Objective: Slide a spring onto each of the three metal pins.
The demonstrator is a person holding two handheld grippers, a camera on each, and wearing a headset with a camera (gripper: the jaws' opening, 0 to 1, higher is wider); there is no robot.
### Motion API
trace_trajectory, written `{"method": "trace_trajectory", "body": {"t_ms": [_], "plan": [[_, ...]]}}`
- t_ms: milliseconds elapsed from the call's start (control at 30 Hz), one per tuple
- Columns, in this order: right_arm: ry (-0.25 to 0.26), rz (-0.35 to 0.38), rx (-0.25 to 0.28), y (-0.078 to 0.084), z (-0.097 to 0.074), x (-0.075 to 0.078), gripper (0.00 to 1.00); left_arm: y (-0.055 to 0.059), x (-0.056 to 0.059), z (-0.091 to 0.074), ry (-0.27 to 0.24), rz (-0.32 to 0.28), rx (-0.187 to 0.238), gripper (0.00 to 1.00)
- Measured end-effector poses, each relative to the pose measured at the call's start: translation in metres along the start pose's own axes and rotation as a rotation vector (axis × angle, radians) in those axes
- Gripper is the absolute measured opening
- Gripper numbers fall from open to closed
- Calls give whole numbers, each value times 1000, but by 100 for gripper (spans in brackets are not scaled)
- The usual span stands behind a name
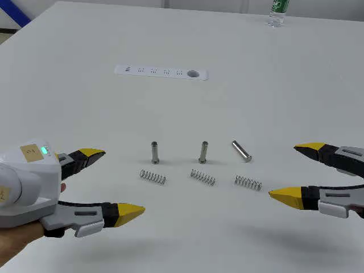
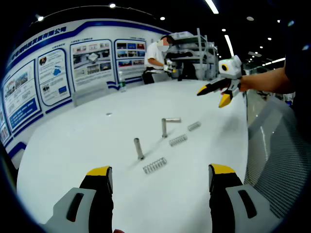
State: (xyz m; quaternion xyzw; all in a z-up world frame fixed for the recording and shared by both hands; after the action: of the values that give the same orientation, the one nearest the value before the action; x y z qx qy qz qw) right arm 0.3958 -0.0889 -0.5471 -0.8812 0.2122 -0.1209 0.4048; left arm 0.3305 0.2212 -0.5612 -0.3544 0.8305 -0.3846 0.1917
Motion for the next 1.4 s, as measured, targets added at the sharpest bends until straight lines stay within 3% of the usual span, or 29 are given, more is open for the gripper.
{"method": "trace_trajectory", "body": {"t_ms": [1400], "plan": [[5, 8, -11, -6, 1, 5, 68, 1, 1, 1, 2, -17, 4, 82]]}}
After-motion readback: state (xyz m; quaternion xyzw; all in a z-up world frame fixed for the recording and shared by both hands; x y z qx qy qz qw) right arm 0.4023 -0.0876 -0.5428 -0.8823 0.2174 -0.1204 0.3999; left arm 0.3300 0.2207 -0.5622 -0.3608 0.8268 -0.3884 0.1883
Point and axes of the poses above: the centre of the closed fingertips' face, and the gripper's own axes: z roughly forward along the fingers, x roughly to its right, y roughly out of its underside, the point moved 5 cm from there along -z, roughly backward along the fingers, and after that the axes turned 13 degrees about -x, right-handed, at the moved point
